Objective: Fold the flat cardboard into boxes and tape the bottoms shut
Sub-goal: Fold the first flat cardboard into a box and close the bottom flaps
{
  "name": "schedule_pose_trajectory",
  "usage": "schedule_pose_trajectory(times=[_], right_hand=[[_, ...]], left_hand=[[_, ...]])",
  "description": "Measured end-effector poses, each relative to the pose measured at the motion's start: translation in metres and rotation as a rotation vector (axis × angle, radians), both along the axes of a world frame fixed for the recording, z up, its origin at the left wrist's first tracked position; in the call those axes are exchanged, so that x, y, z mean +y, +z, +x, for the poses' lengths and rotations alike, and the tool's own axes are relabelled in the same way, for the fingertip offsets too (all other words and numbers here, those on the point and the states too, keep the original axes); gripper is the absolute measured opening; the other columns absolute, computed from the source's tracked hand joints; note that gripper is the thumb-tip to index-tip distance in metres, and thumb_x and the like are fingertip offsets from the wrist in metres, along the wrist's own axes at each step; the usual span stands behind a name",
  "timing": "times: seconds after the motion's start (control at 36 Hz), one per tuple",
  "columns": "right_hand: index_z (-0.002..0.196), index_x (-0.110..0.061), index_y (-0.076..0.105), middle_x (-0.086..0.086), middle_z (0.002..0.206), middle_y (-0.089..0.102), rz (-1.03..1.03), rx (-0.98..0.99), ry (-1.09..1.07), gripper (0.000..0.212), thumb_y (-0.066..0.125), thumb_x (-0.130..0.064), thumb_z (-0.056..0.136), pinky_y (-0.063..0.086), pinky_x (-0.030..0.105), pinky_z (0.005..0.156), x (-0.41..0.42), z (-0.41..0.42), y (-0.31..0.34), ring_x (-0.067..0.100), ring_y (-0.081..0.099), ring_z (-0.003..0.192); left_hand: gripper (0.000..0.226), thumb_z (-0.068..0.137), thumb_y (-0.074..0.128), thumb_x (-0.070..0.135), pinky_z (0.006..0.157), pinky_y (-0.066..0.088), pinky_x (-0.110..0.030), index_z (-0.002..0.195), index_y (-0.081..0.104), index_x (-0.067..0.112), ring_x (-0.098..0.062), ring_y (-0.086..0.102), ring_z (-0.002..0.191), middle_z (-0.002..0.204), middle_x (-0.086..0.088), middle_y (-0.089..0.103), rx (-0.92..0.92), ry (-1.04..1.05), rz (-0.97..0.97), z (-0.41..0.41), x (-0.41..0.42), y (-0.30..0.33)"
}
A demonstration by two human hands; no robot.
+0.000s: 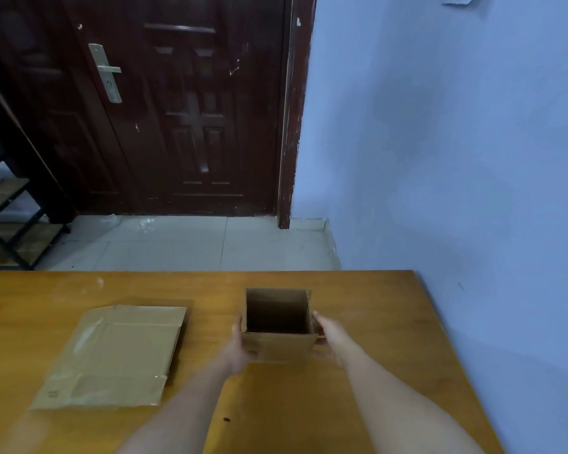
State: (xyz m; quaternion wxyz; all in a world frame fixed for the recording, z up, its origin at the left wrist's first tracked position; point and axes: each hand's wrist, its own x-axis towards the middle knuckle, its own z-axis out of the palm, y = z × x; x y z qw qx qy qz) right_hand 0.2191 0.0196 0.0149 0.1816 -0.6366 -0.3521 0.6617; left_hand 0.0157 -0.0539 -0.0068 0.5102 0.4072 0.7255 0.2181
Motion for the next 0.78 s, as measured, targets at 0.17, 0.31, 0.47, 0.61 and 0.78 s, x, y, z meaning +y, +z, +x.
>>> schedule_pose_trajectory(times=[0.17, 0.31, 0.47, 0.61, 0.78], right_hand=[[0.103, -0.013, 0.058, 0.008, 0.099, 0.063, 0.024, -0.062, 0.067, 0.033, 0.044, -0.042, 0.098, 0.052, 0.040, 0.092, -0.001, -0.002, 0.006, 0.021, 0.060, 0.090], [0.110, -0.010, 0.058, 0.006, 0.099, 0.063, 0.032, -0.070, 0.060, 0.037, 0.042, -0.042, 0.099, 0.050, 0.033, 0.086, -0.003, -0.005, 0.005, 0.018, 0.060, 0.088], [0.117, -0.011, 0.057, 0.003, 0.101, 0.063, 0.044, -0.094, 0.075, 0.043, 0.039, -0.046, 0.099, 0.047, 0.037, 0.092, -0.005, -0.004, 0.006, 0.016, 0.058, 0.090], [0.116, -0.013, 0.052, 0.003, 0.099, 0.059, 0.057, -0.067, 0.026, 0.040, 0.038, -0.047, 0.099, 0.047, 0.041, 0.097, -0.003, -0.005, 0.014, 0.019, 0.056, 0.093], [0.127, -0.012, 0.051, 0.007, 0.113, 0.058, 0.067, 0.001, -0.032, 0.045, 0.040, -0.045, 0.099, 0.045, 0.042, 0.096, 0.001, -0.008, 0.023, 0.023, 0.055, 0.103]], left_hand=[[0.108, 0.084, 0.068, 0.009, 0.112, 0.031, -0.045, 0.149, -0.015, 0.029, -0.038, 0.030, 0.138, 0.152, -0.019, 0.027, 0.008, -0.015, -0.039, -0.001, 0.001, 0.000], [0.105, 0.085, 0.067, 0.014, 0.110, 0.032, -0.042, 0.150, -0.015, 0.028, -0.035, 0.033, 0.137, 0.151, -0.017, 0.032, 0.081, -0.066, -0.076, -0.007, 0.003, 0.000], [0.067, 0.090, 0.050, 0.000, 0.095, 0.045, -0.032, 0.149, 0.023, 0.018, -0.028, 0.046, 0.127, 0.141, -0.014, 0.045, 0.170, -0.009, -0.007, -0.018, 0.009, 0.013], [0.039, 0.099, 0.037, 0.008, 0.104, 0.044, -0.042, 0.136, 0.046, 0.017, -0.025, 0.049, 0.124, 0.136, -0.008, 0.052, 0.075, 0.213, 0.149, -0.032, 0.016, 0.022], [0.043, 0.100, 0.040, 0.032, 0.098, 0.045, -0.044, 0.143, 0.037, 0.024, -0.029, 0.043, 0.131, 0.143, -0.009, 0.043, -0.080, 0.259, 0.192, -0.024, 0.021, 0.039]])
